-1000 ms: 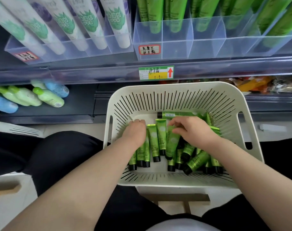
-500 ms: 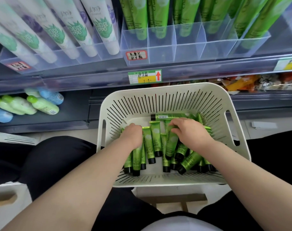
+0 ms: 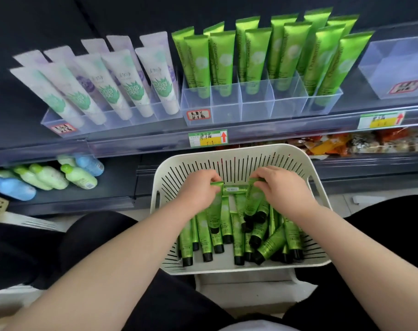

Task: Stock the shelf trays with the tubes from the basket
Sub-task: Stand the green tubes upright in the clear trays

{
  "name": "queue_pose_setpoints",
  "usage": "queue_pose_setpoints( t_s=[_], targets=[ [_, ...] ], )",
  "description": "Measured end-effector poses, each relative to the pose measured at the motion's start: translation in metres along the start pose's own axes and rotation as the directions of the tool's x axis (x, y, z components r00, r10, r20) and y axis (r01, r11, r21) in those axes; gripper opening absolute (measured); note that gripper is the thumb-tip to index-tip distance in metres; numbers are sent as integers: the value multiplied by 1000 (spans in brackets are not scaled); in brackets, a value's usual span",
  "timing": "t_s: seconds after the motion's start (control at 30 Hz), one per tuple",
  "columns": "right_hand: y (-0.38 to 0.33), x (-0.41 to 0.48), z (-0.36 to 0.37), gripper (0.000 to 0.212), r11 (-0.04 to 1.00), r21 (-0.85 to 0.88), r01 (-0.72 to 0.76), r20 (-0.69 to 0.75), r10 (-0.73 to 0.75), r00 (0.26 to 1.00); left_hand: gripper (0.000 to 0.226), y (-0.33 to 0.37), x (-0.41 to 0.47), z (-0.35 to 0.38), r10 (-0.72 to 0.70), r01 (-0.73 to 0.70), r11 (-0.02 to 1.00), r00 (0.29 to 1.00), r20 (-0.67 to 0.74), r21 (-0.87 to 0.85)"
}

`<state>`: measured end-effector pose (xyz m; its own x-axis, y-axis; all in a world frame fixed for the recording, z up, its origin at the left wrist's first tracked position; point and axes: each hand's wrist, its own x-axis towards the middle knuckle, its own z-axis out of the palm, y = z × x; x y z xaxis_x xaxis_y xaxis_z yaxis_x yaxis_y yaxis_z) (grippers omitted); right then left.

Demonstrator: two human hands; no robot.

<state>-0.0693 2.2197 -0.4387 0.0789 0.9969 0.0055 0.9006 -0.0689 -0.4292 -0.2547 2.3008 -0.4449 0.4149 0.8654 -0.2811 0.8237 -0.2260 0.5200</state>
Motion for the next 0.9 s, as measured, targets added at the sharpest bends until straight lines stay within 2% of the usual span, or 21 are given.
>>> queue_pose_setpoints(
  t_s=[0.17,0.33,0.5,0.6,0.73,0.9],
  targets=[
    [0,2,-40,19,998,-58,-10,-165,0,986,18,38,0,-27,73,-85,995,973,-220,-47],
    [-3,6,-92,21,995,-100,-18,-304,-14,952,14,80,-5,-57,150,-199,972,935,-320,-125],
    [-2,13,-144,20,992,-114,-52,-475,-9,880,18,128,-3,-94,219,-304,946,858,-464,-116],
    [4,14,-163,21,990,-119,-70,-499,1,867,20,159,11,-116,254,-366,925,794,-553,-101],
    [11,18,-174,23,986,-141,-86,-456,12,890,16,202,37,-134,243,-399,911,725,-645,-106],
    [19,21,-182,21,989,-121,-81,-456,17,890,16,232,71,-128,270,-344,939,754,-599,-10]
  ],
)
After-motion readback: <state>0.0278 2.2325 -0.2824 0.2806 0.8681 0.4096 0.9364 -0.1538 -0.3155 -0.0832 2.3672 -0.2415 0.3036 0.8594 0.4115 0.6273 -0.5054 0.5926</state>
